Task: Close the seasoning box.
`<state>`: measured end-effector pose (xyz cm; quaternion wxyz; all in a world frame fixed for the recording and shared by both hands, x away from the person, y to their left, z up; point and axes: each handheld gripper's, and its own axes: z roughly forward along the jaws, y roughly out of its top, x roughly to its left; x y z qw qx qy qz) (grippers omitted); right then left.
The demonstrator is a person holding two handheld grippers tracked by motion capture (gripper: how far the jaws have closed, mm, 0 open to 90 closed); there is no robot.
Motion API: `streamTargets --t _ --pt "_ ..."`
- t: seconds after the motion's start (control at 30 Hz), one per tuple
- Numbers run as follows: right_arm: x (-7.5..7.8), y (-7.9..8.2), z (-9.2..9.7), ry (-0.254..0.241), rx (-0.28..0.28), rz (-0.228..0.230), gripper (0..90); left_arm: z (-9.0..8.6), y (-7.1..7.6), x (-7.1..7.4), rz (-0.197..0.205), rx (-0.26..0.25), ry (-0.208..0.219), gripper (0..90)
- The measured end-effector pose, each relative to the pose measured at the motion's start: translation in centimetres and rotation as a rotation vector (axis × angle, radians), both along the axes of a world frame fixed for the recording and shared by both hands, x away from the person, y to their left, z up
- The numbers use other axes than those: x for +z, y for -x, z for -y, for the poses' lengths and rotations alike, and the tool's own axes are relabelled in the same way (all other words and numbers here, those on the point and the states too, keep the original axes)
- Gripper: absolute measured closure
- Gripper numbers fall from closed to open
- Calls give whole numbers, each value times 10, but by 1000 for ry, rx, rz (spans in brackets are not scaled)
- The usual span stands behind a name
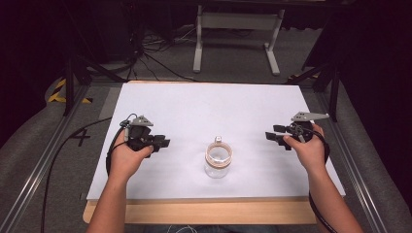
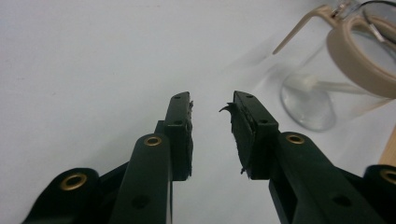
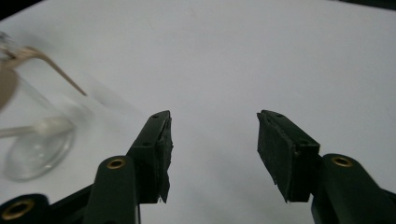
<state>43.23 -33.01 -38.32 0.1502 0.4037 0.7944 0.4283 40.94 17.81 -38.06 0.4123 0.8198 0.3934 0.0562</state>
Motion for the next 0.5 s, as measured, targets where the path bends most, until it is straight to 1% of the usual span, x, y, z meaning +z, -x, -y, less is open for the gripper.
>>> streamTargets --t 0.07,0.1,0.13,0.23,0.33,0.37,0.5 --pt "-9 -5 6 18 -25 -23 441 -1 -1 -3 -4 4 4 688" --pt "-12 -6 8 21 -29 -31 442 -1 -2 -4 -6 8 6 688" --pt "-15 -7 10 16 -40 -48 441 -2 -2 -5 -6 5 2 688" --pt "-22 -11 13 24 -46 -69 440 -1 -3 -6 -9 2 6 686" --pt "-23 -11 13 23 -44 -72 438 -1 -2 -6 -8 4 10 675" --pt "-23 -11 13 22 -43 -70 438 -1 -3 -5 -3 2 9 672" --pt "-21 -10 12 21 -38 -63 439 0 -2 -5 -6 2 21 666"
